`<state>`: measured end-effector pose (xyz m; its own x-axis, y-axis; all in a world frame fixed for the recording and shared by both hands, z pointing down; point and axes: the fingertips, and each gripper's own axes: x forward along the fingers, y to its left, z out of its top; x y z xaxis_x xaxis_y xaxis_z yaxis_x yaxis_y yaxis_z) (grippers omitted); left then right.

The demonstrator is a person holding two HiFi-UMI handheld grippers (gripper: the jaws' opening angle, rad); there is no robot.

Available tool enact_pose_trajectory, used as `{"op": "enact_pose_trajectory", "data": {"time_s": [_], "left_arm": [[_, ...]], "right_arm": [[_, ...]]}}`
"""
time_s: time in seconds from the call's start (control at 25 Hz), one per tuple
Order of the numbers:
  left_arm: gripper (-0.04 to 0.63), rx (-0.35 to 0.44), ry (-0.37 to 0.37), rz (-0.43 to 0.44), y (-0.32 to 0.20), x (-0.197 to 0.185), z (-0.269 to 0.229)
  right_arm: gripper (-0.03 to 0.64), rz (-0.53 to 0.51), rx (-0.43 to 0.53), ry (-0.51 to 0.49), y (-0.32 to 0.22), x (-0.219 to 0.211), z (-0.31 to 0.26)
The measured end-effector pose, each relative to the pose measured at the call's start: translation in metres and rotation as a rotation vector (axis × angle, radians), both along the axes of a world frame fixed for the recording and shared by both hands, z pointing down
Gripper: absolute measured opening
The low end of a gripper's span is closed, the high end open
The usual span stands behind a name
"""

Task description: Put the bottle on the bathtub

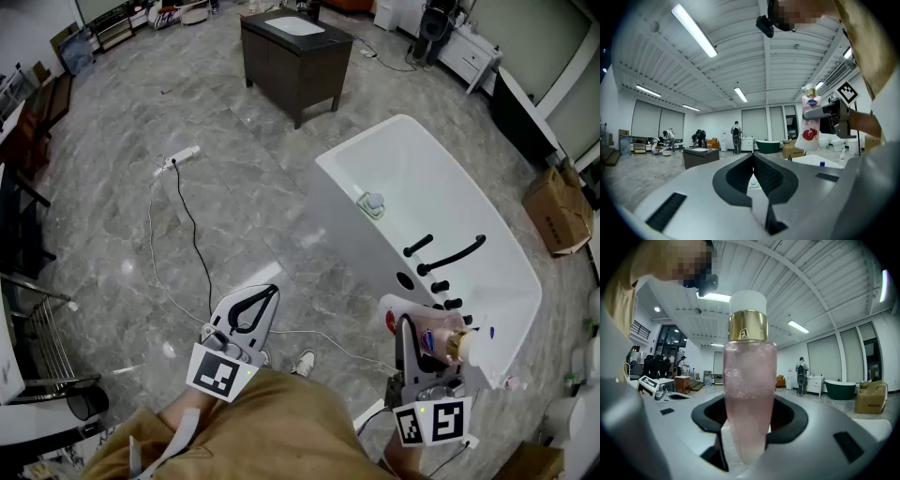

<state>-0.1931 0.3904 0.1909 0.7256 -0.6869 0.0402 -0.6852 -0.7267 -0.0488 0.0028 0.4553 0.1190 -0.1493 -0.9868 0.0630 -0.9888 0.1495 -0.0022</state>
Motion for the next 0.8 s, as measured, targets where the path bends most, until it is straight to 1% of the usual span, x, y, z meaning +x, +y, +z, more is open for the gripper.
{"op": "enact_pose_trajectory", "data": {"time_s": [0.12,0.24,0.4,0.6,0.8], "left_arm": [[0.008,0.008,-0.027,0.013,0.005,0.006,-0.001],[0.008,0.003,-0.025,0.005,0.007,0.007,-0.003],[0.008,0.019,-0.038,0.007,0.009,0.007,-0.005],[0.008,0.012,-0.038,-0.003,0.013,0.016,-0.002],[0.008,0.024,-0.044,-0.026,0.01,0.022,-0.005]], "right_arm": [[0.233,0.002,-0.005,0.024,0.004,0.002,0.002],[0.233,0.003,-0.005,0.015,0.008,0.005,0.002],[0.233,0.0,-0.004,0.018,0.009,0.004,0.001],[0.233,-0.007,0.0,0.021,0.008,0.013,0.003],[0.233,-0.027,0.008,-0.01,0.003,0.023,0.004]]}}
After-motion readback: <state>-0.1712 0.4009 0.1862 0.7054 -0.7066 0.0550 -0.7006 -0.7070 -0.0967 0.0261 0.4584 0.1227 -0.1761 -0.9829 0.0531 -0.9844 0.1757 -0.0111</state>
